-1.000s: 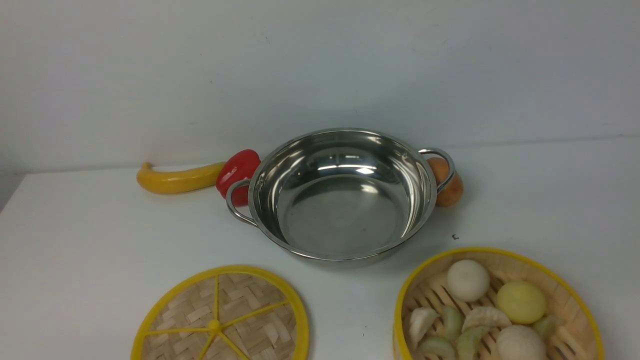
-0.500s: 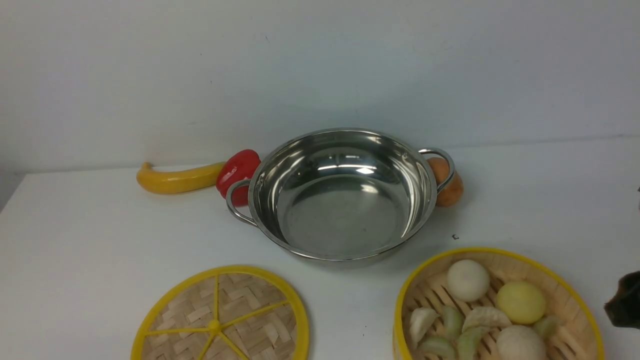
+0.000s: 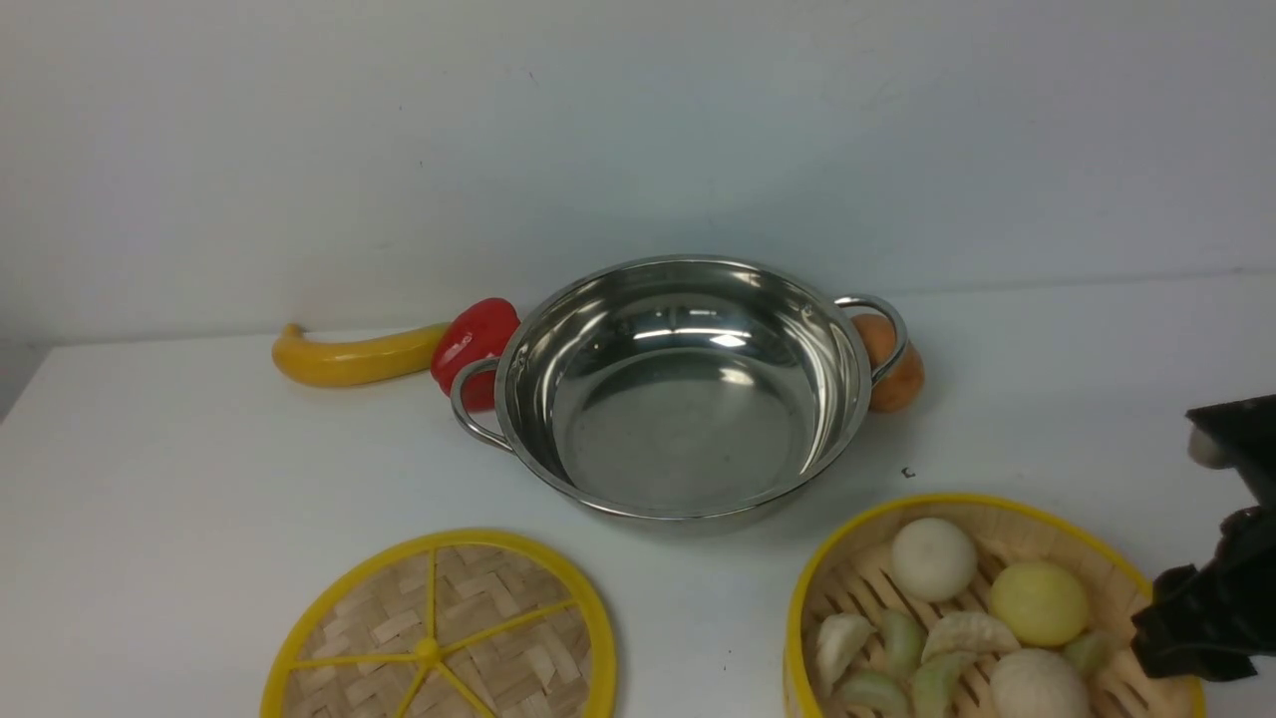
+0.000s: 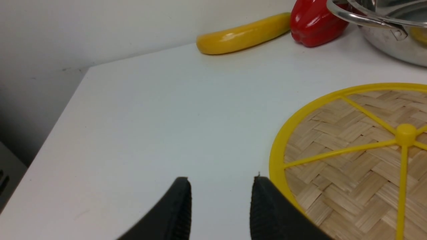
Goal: Place the steamer in the pot on the white table, and put the lid on the steamer.
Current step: 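Reach for and grasp the rim of the bamboo steamer holding the buns with the right gripper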
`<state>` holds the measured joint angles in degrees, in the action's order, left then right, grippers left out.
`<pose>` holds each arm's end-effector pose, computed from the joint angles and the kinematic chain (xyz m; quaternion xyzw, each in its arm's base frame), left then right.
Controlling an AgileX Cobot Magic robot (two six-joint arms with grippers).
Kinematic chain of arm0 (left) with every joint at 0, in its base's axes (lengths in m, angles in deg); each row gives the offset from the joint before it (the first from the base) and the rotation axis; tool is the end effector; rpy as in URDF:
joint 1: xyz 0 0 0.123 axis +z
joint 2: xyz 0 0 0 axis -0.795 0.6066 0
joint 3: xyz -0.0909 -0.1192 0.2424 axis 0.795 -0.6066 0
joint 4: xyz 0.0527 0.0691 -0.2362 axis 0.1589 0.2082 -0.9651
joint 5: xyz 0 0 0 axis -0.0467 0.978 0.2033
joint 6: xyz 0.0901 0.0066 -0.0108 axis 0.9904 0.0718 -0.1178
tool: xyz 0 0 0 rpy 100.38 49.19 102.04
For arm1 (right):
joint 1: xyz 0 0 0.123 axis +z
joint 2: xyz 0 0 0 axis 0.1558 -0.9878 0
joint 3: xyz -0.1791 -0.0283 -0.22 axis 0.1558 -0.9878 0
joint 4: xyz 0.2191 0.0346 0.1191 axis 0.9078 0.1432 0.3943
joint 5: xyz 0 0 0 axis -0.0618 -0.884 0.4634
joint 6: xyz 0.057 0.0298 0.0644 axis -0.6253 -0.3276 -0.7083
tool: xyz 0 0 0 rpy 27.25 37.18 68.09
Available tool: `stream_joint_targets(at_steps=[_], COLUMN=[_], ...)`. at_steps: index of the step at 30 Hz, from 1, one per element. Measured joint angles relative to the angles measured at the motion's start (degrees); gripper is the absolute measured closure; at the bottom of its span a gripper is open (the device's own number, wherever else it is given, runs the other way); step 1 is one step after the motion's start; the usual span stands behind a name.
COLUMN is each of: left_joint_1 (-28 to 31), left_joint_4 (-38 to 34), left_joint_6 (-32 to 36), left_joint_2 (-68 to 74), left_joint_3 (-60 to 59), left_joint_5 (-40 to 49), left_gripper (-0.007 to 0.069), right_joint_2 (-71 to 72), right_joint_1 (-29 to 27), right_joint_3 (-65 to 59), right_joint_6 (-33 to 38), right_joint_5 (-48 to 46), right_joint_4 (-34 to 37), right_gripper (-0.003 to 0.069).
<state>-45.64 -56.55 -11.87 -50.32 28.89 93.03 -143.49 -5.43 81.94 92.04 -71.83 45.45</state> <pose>0.0537 0.0036 0.1797 0.0401 0.7932 0.0841 0.6018 0.2353 0.0315 0.1807 -0.1151 0.9868 0.0898 0.0696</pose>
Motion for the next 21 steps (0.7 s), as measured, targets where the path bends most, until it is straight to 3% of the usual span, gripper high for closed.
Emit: stream_joint_targets(at_steps=[21], left_joint_1=[0.0], left_joint_4=[0.0], left_joint_6=[0.0], left_joint_2=[0.0], left_joint_3=[0.0], left_joint_5=[0.0], left_gripper=[0.0384], right_joint_2=[-5.7], right_joint_1=[0.0], right_joint_3=[0.5], right_joint_6=[0.3], right_joint_5=[1.4], right_joint_4=[0.0], right_gripper=[0.0291])
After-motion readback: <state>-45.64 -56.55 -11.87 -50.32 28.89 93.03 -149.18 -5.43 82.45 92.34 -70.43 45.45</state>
